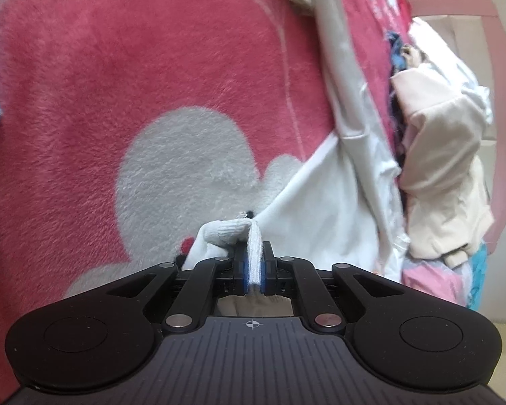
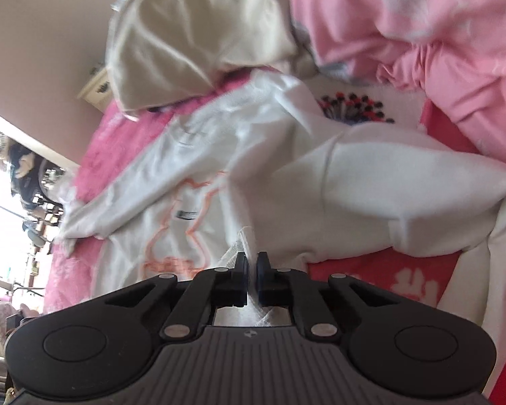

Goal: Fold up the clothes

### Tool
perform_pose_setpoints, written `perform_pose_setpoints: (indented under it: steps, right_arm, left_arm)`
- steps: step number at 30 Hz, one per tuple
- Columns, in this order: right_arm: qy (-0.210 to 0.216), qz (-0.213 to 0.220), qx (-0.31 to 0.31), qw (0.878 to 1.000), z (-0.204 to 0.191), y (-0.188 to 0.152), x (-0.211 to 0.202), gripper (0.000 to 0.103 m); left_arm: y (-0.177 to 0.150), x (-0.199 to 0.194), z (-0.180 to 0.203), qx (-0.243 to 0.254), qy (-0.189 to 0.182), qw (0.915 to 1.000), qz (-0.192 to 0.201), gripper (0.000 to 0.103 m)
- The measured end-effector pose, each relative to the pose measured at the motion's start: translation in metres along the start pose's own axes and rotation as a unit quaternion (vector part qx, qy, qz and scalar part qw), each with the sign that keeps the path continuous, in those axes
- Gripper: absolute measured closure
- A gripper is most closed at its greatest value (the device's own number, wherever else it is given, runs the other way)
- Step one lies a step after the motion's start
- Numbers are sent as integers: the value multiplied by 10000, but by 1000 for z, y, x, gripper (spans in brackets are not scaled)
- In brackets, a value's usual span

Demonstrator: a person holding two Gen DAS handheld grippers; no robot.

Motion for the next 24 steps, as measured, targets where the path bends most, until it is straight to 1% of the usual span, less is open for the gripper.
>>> perform_pose_setpoints:
  steps: [2,5,9,11,13,14,16,17,19,20,21,23,24]
  right_arm:
    - [103,45,-117,9999,-8,-12,-16,97]
    - [236,-45,-317,9992,-16,-34,-38,98]
    - [256,-234,-658,9972,-20,-67,-62,98]
    - [218,-428,-915,9947,-20,-83,-66,98]
    - [121,-772,-1083,9910,-18,-98,-61,98]
    - [-11,-991,-1220,9876,-18,-105,-55,98]
    - [-367,-1386,-1547,9775,-21,-120,-42,98]
    - [-583,-1559,-1738,9706,-24,-127,-37,97]
    - [-956,-1827,-2064,9565,-32,-139,-29,94]
    - [-994,-1854,-2124,9543,-36,-143,-30,91]
    - [-955,-1837,-2123,9550,-38,-145,-34,90]
    - [-803,-1646,-1911,9643,-40,-147,-50,70]
    - [-732,-1530,-1770,9695,-39,-147,-59,67]
  left_arm:
    - [-4,-11,4,124,-96,9999,58,98]
    - [-19,-30,8,383,-105,9992,111,98]
    - [-44,-55,0,512,-114,9985,154,98]
    - [-60,-67,-10,608,-44,9980,152,98]
    - [-77,-74,-23,714,132,9973,144,98]
    - [-82,-72,-27,770,263,9966,130,98]
    - [-91,-66,-36,839,587,9947,78,98]
    - [-93,-60,-38,877,761,9932,57,98]
    - [-95,-53,-43,964,961,9907,67,98]
    - [-94,-49,-44,984,991,9902,69,98]
    - [-93,-46,-44,996,1012,9898,67,98]
    - [-89,-41,-44,1032,1041,9892,63,98]
    - [-87,-39,-43,1069,1050,9887,56,98]
Point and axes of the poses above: each gripper's, at about its wrist camera, not at the fingertips, and x roughly the way its jaws point, z to its right, y to its top, the point moved 1 cm from there along x, roughly the way its jaws point, and after that the axes turned 11 degrees about -z, right-handed, at the moved point
